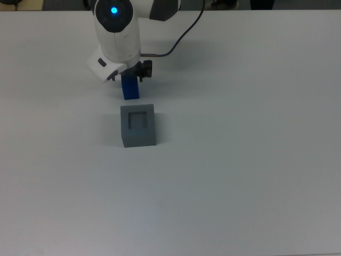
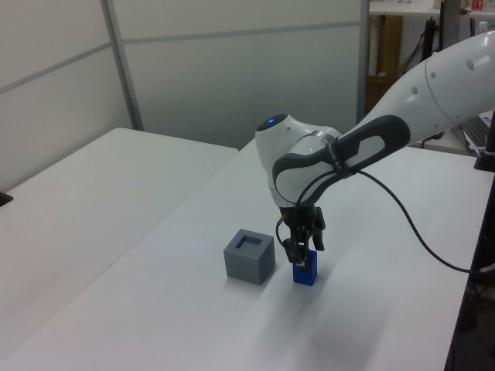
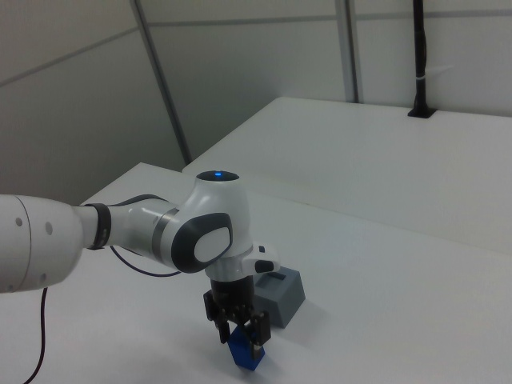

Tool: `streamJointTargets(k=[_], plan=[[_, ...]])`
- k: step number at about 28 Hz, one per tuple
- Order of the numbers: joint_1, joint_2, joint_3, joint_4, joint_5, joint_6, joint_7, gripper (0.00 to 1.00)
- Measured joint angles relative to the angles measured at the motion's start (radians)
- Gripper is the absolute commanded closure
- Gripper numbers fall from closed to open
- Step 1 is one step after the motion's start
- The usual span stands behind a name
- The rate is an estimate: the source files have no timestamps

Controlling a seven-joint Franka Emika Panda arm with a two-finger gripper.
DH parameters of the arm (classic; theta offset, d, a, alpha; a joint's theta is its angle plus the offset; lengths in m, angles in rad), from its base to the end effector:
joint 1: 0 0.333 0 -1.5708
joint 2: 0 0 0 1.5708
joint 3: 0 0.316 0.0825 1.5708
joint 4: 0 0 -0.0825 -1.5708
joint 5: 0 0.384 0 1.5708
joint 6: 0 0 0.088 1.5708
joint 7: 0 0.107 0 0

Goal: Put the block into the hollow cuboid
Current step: 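Close the gripper on the blue block and lift it, then carry the blue block over the opening of the grey cube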

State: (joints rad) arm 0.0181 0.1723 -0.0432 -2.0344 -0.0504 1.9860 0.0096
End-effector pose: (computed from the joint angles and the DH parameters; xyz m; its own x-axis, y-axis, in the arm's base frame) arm 0.5556 -0.0166 0.3450 0.9756 -0.0148 -0.2188 -0.0039 -0.9987 0.0500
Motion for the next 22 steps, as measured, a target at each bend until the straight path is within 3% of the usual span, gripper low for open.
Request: streamJointTargets(k=[2,6,9,17,22], plan=[[0.000,0.002,0.006,0.000,0.000,0.000,0.009,0.34],[0.000,0.003,0.015,0.000,0.000,0.012,0.021,0.59],[0.000,0.003,0.016,0.000,0.000,0.025,0.021,0.71],[0.000,-0.004,0.017,0.030,-0.002,0.026,0.006,0.71],[0.000,-0.011,0.018,0.133,-0.003,-0.087,-0.044,0.71]])
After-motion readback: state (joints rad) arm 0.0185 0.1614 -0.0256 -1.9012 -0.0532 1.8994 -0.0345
